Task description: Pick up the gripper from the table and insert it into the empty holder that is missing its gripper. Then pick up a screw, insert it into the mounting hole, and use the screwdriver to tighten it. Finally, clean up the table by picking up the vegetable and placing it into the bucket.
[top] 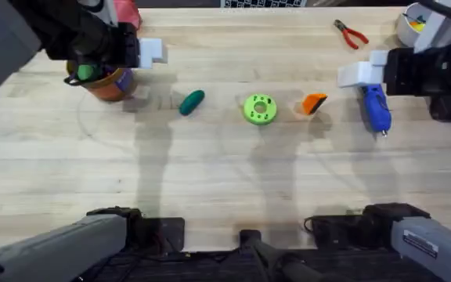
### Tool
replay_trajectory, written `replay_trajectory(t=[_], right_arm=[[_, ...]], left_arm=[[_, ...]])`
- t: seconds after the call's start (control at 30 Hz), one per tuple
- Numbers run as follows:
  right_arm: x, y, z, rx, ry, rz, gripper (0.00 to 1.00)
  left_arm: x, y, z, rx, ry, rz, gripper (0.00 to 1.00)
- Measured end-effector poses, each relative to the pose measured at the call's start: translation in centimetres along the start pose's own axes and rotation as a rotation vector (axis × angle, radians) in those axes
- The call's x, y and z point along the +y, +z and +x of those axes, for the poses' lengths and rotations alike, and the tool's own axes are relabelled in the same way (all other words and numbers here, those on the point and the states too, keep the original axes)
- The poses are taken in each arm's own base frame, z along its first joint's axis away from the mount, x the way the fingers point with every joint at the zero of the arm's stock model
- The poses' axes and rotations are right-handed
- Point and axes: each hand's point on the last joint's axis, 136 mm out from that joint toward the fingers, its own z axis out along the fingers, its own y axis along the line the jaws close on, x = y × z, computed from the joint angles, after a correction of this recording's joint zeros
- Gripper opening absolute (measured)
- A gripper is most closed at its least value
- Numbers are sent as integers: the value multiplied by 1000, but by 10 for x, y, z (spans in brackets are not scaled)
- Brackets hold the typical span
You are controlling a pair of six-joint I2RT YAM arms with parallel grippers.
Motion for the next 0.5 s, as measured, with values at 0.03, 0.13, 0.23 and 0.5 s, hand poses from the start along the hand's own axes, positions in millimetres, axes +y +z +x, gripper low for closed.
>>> replay_trajectory(t=[0.03,0.13,0.23,0.5], right_arm=[[0,1,0,3,0,0,994],[0,1,0,5,1,0,994],[0,1,0,5,1,-1,994],[0,1,0,5,1,-2,994]], left_arm=[[-2,2,0,5,15,8,986],[-12,10,12,63,125,44,985],[-28,15,23,121,242,88,986],[-78,27,34,241,503,216,985]])
